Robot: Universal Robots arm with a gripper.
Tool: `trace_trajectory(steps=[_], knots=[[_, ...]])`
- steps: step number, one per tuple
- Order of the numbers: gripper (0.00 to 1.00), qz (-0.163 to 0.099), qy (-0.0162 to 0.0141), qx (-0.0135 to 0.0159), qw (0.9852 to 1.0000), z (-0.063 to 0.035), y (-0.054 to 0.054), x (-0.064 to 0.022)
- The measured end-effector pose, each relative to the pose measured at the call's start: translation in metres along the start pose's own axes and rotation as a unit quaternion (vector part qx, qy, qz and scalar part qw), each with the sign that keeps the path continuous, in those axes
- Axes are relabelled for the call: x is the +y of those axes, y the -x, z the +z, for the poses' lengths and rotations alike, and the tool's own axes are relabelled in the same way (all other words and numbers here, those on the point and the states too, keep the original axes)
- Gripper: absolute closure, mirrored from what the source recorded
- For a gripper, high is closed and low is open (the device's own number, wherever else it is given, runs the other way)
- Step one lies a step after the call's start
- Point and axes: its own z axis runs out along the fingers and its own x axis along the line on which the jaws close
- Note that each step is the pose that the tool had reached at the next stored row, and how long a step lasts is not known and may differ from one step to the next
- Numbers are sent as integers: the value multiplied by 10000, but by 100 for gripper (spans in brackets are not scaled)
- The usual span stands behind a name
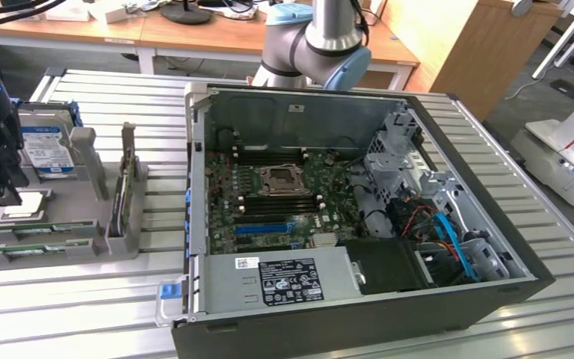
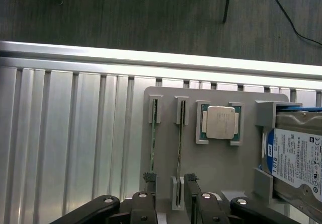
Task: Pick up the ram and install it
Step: 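Pick up the ram and move it above insertion slot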
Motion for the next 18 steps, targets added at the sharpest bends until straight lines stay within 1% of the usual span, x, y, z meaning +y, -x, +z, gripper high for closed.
trace_trajectory(steps=[8,18], knots=[[64,0,0,0,10000,121,-3,-3],[64,0,0,0,10000,229,-5,-7]])
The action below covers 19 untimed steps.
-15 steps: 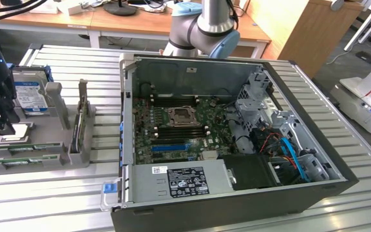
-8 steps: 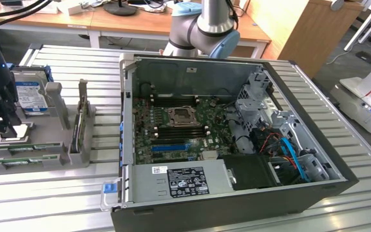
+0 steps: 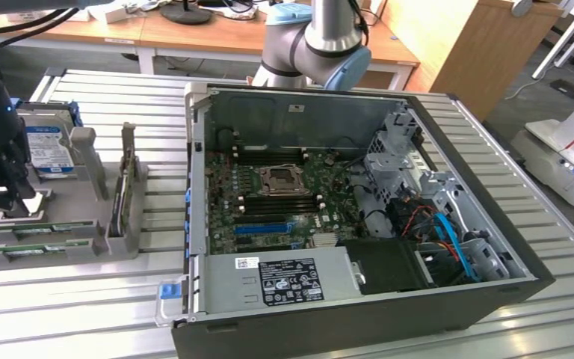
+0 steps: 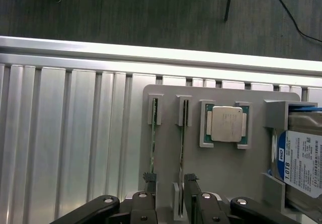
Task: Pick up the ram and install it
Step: 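Pick up the ram and move it above insertion slot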
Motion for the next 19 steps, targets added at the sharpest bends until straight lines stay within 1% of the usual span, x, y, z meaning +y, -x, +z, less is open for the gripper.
trace_trajectory(steps=[3,10,19], knots=[[64,0,0,0,10000,25,0,-1],[64,2,-1,0,10000,28,-4,1],[64,0,0,0,10000,24,-127,14]])
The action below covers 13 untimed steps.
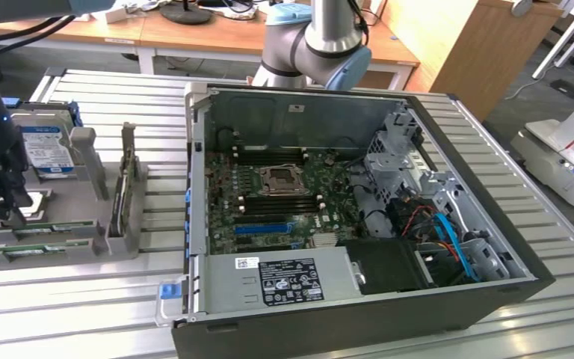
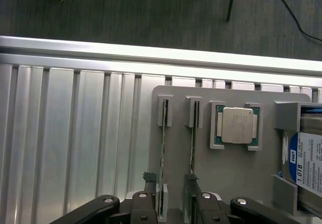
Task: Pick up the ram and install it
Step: 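Pick up the ram and move it above insertion slot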
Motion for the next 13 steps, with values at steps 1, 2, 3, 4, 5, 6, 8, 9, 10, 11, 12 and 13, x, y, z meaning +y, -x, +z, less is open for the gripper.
trace_trajectory(steps=[1,2,3,4,5,6,8,9,10,11,12,13], knots=[[64,0,0,0,10000,0,-14,1],[64,0,0,0,10000,0,-28,3],[64,0,0,0,10000,0,-40,4],[64,0,0,0,10000,0,-52,6],[64,0,0,0,10000,-1,-64,7],[64,0,0,0,10000,-1,-73,8],[64,1,0,0,10000,-2,-77,9],[64,1,0,0,10000,-2,-77,9],[64,0,0,0,10000,-1,-78,8],[64,0,0,0,10000,-1,-79,8],[64,0,0,0,10000,-2,-79,8],[64,0,0,0,10000,-1,-79,8]])
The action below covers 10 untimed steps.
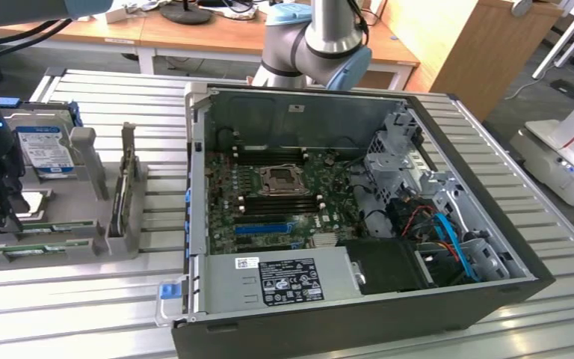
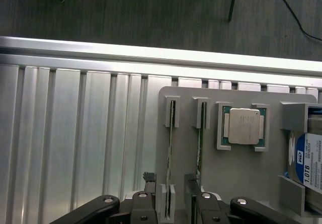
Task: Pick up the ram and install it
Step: 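Pick up the ram and move it above insertion slot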
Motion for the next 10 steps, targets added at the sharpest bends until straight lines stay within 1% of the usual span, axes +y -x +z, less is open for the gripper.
trace_trajectory(steps=[3,10], knots=[[64,0,-1,0,10000,8,0,0],[64,0,-2,0,10000,76,-2,-3]])
